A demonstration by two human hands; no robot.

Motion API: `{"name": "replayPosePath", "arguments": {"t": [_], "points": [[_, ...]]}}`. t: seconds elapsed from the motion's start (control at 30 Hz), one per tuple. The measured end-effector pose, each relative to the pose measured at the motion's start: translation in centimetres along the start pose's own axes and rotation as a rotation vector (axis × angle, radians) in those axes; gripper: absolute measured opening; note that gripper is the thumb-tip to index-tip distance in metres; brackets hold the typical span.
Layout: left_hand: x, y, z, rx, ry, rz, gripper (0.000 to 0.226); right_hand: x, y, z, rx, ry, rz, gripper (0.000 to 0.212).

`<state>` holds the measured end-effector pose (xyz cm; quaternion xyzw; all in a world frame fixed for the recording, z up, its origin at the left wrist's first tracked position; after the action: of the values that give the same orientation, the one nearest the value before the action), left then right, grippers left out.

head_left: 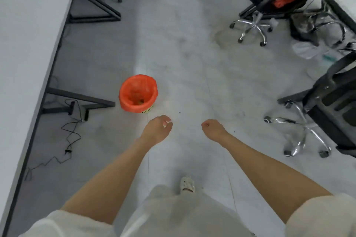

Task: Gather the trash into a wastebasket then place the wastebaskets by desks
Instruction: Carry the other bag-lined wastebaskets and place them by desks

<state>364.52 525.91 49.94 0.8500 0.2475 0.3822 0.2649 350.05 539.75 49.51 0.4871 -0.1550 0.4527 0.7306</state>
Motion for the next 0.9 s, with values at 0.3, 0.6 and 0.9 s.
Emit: {"name": "replayPosePath", "arguments": {"t": [0.3,0.6,0.9], "points": [[-22.6,12.5,-3.5,-0.089,-0.010,-0.008,0.030,-20.2,8.7,16.0,0.076,0.061,0.039,0.043],[-47.8,28.4,-12.1,-0.047,-0.027,-0.031,0.037,-39.7,21.1,33.5,0.137,0.016,-0.031,0.043],[-70.5,38.9,-20.0,-0.084,-0.070,-0.002,0.041,-59.4,31.2,46.5,0.090,0.043,-0.037,0.043]]}}
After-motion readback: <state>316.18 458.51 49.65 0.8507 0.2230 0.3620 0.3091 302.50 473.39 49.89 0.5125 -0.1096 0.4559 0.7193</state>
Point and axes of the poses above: each hand's wrist, its own x-axis away from the middle knuckle, its own y-axis out of the back of the hand, z = x × y, the point moved 6 cm from there along -x, towards the middle knuckle
